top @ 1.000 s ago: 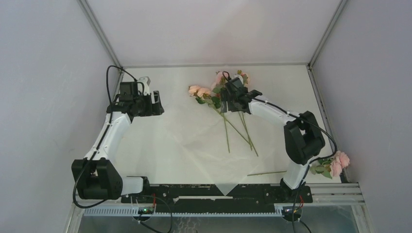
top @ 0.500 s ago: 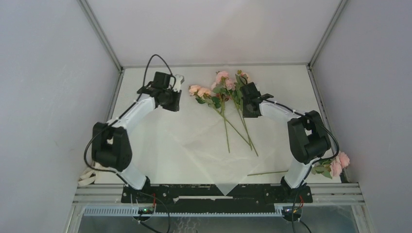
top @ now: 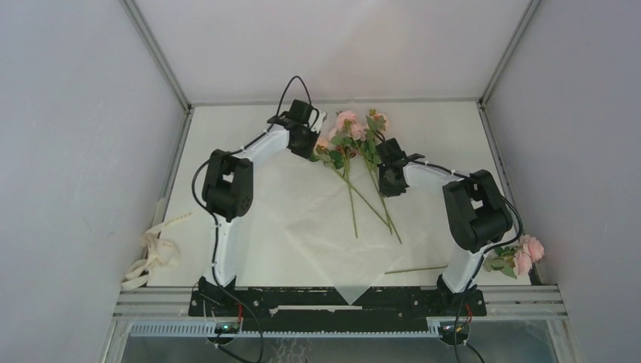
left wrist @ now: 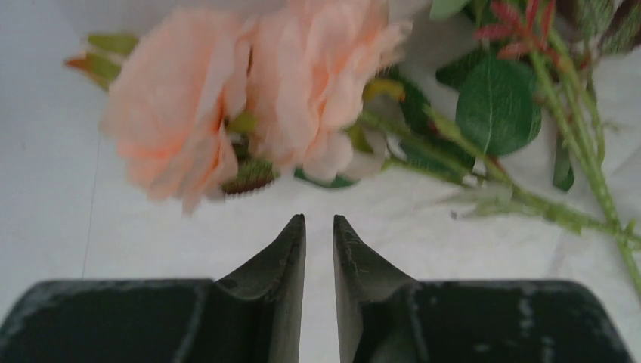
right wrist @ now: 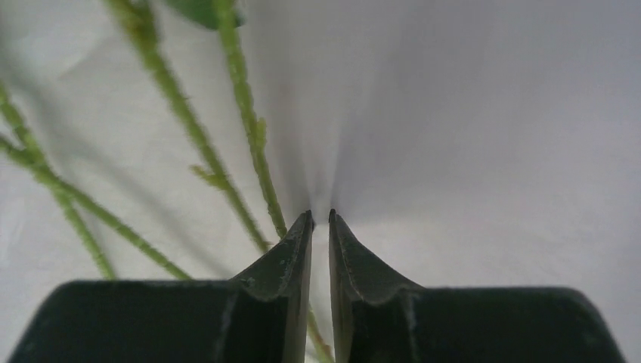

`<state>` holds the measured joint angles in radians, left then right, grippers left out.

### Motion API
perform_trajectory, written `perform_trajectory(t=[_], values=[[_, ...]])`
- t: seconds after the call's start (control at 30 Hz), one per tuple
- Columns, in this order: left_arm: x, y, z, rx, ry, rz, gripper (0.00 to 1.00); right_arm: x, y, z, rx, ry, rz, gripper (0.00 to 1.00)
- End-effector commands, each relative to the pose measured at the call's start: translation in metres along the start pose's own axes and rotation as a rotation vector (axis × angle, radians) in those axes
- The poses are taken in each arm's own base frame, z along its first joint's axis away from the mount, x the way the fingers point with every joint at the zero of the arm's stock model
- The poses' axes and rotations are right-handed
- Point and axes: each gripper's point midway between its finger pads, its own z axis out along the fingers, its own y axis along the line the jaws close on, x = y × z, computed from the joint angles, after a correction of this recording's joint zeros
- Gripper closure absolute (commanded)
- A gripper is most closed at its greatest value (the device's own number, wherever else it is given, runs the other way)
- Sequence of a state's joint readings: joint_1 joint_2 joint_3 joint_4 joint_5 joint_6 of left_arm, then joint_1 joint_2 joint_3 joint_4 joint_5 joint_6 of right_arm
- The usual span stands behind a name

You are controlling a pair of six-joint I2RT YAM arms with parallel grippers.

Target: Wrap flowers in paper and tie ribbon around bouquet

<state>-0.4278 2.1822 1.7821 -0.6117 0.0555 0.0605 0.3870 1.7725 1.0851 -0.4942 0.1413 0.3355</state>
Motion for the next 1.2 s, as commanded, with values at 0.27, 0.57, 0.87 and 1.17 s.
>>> perform_trajectory(t=[0.27, 0.57, 0.87, 1.17], values=[[-0.054, -0.021, 0.025, 0.058, -0.079, -0.074, 0.75, -0.016, 0.083, 0.001, -0.213, -0.046, -0.111, 0.77], [-0.058, -0.034, 0.0, 0.096, -0.086, -0.055, 0.71, -0.035, 0.093, -0.013, -0.252, -0.125, -0.1, 0.76], [0.044, -0.009, -0.076, -0.018, 0.059, 0.166, 0.61, -0.032, 0.098, 0.0, -0.277, -0.095, -0.08, 0.74], [0.177, -0.051, -0.059, 0.211, 0.329, 0.048, 0.76, -0.031, 0.131, -0.003, -0.369, -0.092, -0.102, 0.73]])
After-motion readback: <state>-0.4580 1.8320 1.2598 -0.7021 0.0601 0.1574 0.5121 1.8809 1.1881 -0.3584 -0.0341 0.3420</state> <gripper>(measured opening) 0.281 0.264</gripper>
